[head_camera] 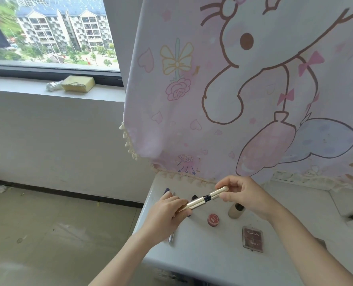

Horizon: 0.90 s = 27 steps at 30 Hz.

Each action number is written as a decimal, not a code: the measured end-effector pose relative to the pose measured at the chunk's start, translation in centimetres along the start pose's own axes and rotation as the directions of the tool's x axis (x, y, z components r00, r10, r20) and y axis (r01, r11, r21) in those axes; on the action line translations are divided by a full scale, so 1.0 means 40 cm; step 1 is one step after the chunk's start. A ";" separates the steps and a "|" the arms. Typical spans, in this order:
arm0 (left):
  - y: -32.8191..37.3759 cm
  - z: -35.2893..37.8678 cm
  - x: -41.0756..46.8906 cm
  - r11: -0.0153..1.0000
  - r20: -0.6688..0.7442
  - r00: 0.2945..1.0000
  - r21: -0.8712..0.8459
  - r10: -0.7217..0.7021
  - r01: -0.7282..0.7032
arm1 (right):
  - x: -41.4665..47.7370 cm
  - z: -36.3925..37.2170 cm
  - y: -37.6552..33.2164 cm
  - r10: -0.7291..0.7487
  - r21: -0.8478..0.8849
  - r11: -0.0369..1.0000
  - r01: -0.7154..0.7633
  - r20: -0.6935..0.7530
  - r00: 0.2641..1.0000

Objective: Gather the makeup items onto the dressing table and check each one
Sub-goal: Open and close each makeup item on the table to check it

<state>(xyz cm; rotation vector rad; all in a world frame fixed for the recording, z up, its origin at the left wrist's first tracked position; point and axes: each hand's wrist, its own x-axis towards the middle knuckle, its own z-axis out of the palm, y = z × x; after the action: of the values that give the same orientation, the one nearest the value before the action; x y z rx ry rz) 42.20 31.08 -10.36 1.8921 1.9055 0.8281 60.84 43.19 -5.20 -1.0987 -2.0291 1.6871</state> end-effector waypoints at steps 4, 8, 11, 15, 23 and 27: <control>-0.014 0.012 -0.014 0.996 0.049 0.996 -0.044 -0.069 0.071 | 0.007 0.008 0.013 0.019 -0.017 1.000 -0.019 0.007 1.000; -0.016 0.023 -0.024 0.984 0.154 0.976 -0.069 -0.154 0.166 | 0.022 0.006 0.037 0.059 -0.013 0.998 -0.059 0.014 0.998; -0.019 0.035 -0.031 0.954 0.265 0.931 -0.100 -0.250 0.284 | 0.043 0.003 0.076 0.098 -0.074 0.993 -0.096 0.030 0.995; -0.029 0.062 -0.039 0.915 0.344 0.880 -0.118 -0.328 0.387 | 0.078 0.013 0.130 0.135 -0.302 0.947 -0.110 0.063 0.989; -0.048 0.196 -0.018 0.860 0.327 0.796 0.187 -0.510 0.475 | 0.166 0.062 0.237 0.175 -0.894 0.445 0.055 0.147 0.974; -0.060 0.278 0.005 0.808 0.299 0.751 0.217 -0.589 0.548 | 0.219 0.085 0.283 0.169 -0.938 0.340 0.072 0.137 0.976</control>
<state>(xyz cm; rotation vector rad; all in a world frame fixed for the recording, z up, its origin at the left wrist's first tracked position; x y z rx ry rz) 47.03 33.30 -20.42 1.2540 2.1356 0.1678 56.98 47.21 -18.80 -1.2584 -3.2761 0.4162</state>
